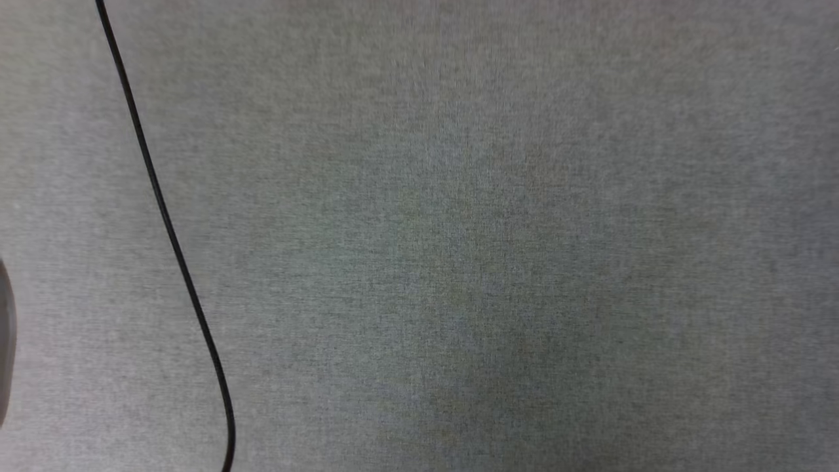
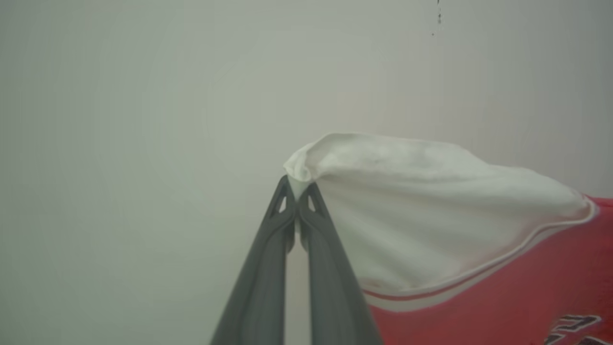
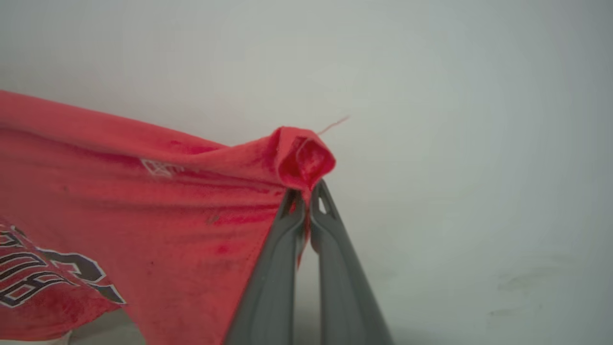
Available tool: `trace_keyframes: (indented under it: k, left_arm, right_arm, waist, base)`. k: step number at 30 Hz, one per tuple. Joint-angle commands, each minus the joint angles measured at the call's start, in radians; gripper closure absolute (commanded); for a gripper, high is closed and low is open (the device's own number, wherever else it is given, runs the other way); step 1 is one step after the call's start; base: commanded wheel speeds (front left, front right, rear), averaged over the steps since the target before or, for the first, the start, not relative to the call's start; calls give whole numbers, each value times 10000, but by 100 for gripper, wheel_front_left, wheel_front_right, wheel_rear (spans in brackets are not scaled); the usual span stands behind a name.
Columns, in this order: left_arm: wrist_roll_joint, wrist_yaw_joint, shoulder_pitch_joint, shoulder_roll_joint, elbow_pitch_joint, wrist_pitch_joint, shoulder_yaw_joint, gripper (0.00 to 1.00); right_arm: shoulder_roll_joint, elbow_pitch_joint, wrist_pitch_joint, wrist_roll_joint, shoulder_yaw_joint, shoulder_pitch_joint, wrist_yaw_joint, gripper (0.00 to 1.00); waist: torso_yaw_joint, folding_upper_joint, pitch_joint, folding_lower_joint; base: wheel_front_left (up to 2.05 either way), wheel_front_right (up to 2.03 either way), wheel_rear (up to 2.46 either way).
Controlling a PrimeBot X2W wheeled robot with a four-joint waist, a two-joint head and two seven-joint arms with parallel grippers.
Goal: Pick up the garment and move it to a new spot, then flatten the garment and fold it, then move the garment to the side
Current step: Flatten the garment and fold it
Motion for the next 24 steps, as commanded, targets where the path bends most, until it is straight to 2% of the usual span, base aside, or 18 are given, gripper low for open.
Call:
trace_keyframes:
  k: [1,9,15,20,24]
  left_arm:
    - [-135,-11,5,14,209,-79,26,100]
    - [-577,-122,1004,-314,1179,-415,-51,100]
    - [-1084,-158,2688,-688,1673,-528,-189,100]
    - [-1493,-167,4793,-914,1344,-564,-477,100]
    - [-1742,-157,6777,-740,468,-566,-346,100]
  right_arm:
    - [40,243,-142,48,36,-124,-21,100]
    - [675,1515,-979,576,301,726,-20,100]
    - [957,2059,-1740,1125,697,2527,-18,100]
    - [942,2146,-2214,1651,1151,4438,-18,100]
    - [1012,2003,-2442,2115,1626,5887,-18,100]
  waist:
    - [-20,0,493,-2]
    - [-28,0,731,-2]
    - [54,0,194,-2]
    - [84,0,-543,-2]
    - [-46,0,-1216,-2]
  base:
    - [0,0,0]
    - [0,0,0]
    - [0,0,0]
    - [0,0,0]
    - [0,0,0]
